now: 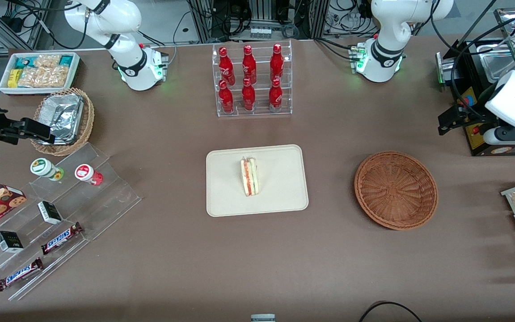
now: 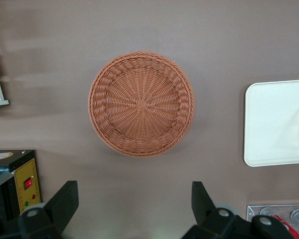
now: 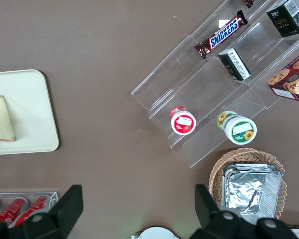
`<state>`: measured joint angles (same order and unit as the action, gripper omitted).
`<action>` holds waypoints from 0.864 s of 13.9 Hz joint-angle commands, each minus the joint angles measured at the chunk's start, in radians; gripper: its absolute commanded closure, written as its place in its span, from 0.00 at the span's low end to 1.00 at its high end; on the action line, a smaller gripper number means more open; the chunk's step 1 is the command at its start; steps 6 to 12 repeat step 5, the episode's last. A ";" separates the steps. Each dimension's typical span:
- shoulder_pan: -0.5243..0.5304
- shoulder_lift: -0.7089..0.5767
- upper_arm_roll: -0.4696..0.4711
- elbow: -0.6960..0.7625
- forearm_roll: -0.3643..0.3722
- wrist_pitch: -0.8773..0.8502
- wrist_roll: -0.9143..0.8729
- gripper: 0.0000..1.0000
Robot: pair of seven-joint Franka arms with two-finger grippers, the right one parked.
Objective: Place sandwich from basket to tray
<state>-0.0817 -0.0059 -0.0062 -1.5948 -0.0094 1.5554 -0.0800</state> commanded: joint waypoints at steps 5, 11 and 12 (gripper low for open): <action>0.022 0.004 -0.028 0.021 0.005 -0.009 -0.011 0.00; 0.022 0.004 -0.028 0.021 0.005 -0.009 -0.011 0.00; 0.022 0.004 -0.028 0.021 0.005 -0.009 -0.011 0.00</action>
